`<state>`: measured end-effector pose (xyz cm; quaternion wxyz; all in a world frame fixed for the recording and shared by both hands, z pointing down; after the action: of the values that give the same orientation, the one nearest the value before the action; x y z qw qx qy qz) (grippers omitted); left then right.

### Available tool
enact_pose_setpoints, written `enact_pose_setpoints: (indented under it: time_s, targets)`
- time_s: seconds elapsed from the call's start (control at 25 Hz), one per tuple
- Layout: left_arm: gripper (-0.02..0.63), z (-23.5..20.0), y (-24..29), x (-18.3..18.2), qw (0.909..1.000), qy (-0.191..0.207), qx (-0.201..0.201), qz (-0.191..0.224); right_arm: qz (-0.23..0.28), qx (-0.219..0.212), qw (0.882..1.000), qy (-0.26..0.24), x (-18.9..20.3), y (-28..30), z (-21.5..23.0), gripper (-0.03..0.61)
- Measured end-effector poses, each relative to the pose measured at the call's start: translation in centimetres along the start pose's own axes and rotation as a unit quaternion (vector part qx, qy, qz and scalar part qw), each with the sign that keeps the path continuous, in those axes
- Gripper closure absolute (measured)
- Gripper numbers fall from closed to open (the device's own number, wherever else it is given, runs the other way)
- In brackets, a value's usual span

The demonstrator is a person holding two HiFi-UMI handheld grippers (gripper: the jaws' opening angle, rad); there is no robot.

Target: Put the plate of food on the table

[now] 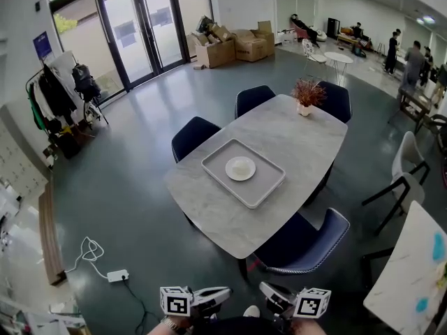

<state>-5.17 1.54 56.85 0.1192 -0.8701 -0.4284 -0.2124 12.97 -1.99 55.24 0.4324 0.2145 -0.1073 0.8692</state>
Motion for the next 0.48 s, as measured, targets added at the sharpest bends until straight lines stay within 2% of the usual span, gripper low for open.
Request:
enact_pose_setpoints:
  time_s: [0.16,0.48]
  targets:
    - [0.606,0.8,-1.0,-1.1,0.9999,-0.004,0.009,-0.013,-0.001,-0.005,1.0,0.02,2.1,0.9,-0.9,0.568]
    - [0.606,1.0,-5.1,-2.4,0.9996,0.001,0.016,-0.024,-0.006,-0.003,1.0,-0.002,5.2,3.5,-3.3,0.568]
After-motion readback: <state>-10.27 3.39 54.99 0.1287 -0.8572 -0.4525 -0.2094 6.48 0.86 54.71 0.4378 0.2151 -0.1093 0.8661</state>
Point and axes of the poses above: the fingertips, and each gripper's own axes: y forward along the fingers, z to its right, x out of its underside, the point moved 5 cm from there along -y, backward along the fingers, and after that the axes turned 13 degrees about z, right-handed, at the moved point
